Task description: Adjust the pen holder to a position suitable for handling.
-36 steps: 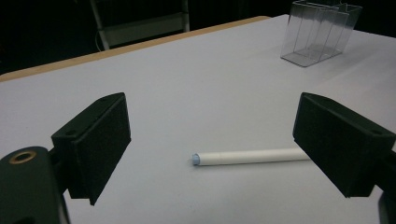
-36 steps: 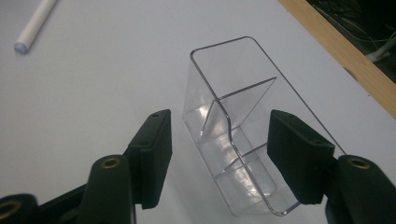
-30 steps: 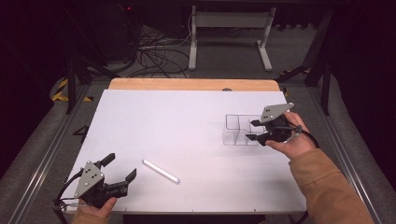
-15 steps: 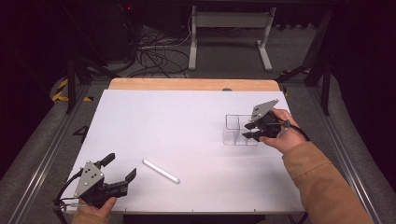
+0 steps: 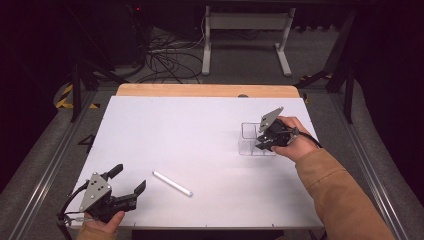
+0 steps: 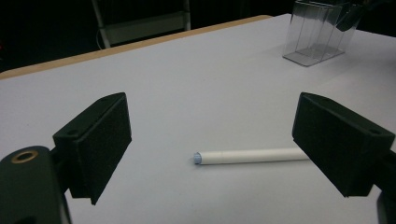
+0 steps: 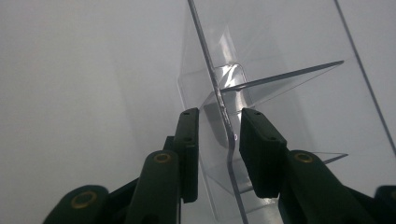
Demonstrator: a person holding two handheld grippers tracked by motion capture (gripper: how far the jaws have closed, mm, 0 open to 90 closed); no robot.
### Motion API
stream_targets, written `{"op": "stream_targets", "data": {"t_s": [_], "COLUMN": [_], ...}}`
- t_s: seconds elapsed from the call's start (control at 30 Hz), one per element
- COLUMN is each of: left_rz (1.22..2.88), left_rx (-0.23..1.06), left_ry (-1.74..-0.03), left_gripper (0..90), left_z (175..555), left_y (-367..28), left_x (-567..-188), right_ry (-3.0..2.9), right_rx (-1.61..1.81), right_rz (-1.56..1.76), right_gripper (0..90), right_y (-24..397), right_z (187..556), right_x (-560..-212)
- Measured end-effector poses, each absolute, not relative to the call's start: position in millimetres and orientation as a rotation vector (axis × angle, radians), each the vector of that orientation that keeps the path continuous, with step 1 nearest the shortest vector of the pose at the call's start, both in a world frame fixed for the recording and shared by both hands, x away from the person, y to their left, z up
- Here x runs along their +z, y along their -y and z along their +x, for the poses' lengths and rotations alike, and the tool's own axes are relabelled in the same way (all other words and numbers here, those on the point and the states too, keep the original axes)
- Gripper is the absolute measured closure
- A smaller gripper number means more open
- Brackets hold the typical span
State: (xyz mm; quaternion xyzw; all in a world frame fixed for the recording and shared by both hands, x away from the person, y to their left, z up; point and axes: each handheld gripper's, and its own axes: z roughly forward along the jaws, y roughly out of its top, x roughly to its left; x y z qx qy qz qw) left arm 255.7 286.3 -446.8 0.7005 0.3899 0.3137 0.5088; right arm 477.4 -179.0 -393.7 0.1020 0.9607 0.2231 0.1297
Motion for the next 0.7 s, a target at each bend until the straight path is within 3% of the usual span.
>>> {"op": "stream_targets", "data": {"t_s": [0.27,0.7], "left_rz": [1.687,1.689], "left_rx": [0.758,0.761], "left_ry": [-0.939,-0.940], "left_gripper": [12.6,12.6], "left_z": [255.6,255.8], "left_y": [-286.5,-286.4], "left_x": [-446.8,-447.1], "right_ry": [-2.826,-2.867], "right_rx": [0.604,0.598], "right_rz": [0.291,0.254], "right_gripper": [70.7,82.0], "right_y": [174.5,172.2], "right_z": [482.0,481.5], "right_x": [-402.6,-401.7]}}
